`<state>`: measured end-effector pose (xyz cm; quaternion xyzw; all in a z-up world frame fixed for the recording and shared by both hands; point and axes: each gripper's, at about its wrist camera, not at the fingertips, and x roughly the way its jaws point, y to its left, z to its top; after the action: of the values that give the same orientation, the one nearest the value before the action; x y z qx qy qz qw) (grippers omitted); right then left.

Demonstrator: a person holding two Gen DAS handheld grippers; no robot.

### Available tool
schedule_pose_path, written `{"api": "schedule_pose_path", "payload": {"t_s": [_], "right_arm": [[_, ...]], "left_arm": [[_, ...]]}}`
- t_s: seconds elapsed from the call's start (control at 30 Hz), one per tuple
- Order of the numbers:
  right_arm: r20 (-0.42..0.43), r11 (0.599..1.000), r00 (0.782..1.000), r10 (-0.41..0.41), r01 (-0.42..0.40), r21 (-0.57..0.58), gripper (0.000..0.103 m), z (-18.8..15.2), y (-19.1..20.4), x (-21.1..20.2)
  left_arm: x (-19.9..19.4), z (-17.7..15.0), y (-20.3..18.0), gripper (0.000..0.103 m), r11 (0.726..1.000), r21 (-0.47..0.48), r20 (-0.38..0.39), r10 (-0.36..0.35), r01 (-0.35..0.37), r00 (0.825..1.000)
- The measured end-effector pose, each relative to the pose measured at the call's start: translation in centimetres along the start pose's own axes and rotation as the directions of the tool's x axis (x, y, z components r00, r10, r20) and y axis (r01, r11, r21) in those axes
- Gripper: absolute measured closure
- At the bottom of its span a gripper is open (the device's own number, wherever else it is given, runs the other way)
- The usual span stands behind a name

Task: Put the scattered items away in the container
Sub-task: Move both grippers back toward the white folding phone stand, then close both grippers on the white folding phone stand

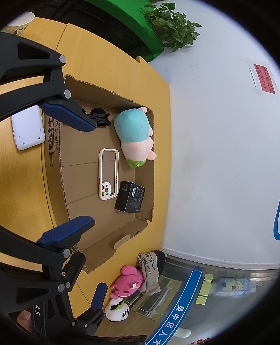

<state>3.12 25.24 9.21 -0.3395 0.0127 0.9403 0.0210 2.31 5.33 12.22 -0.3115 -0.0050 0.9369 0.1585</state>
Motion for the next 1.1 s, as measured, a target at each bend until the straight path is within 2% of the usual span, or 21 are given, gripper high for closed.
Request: {"api": "schedule_pose_path", "payload": {"t_s": [0.27, 0.57, 0.83, 0.9, 0.97, 1.03, 1.1], "right_arm": [[-0.012, 1.0, 1.0, 0.006, -0.006, 0.005, 0.0, -0.2, -0.1, 0.6], [-0.013, 1.0, 1.0, -0.022, 0.022, -0.019, 0.0, -0.3, 0.1, 1.1], [-0.032, 1.0, 0.999, -0.002, 0.001, -0.027, 0.0, -0.6, 0.7, 1.6], [-0.043, 0.999, 0.999, 0.019, -0.02, -0.026, 0.0, -0.7, 0.9, 1.9], [-0.071, 0.997, 0.994, 0.078, -0.08, -0.023, 0.0, -1.0, 1.3, 2.6], [-0.116, 0.989, 0.983, 0.145, -0.148, -0.019, 0.0, -1.5, 1.8, 3.6], [-0.168, 0.972, 0.96, 0.223, -0.231, -0.029, 0.0, -2.3, 3.1, 5.0]], "left_arm": [[0.5, -0.3, -0.2, 0.022, 1.0, 0.008, -0.008, 0.003, -0.003, 1.0], [0.9, -0.7, 0.3, 0.022, 1.0, 0.004, -0.017, -0.004, 0.004, 1.0], [1.1, -1.5, 1.6, 0.022, 1.0, -0.013, -0.032, -0.011, 0.01, 0.999], [1.1, -2.1, 2.4, 0.022, 1.0, -0.016, -0.045, -0.007, 0.006, 0.999], [1.1, -2.9, 3.5, 0.022, 0.999, -0.033, -0.064, -0.01, 0.008, 0.998], [1.0, -3.9, 5.0, 0.022, 0.998, -0.056, -0.087, -0.013, 0.008, 0.996], [1.0, -5.1, 6.9, 0.022, 0.996, -0.087, -0.115, -0.003, -0.007, 0.993]]}}
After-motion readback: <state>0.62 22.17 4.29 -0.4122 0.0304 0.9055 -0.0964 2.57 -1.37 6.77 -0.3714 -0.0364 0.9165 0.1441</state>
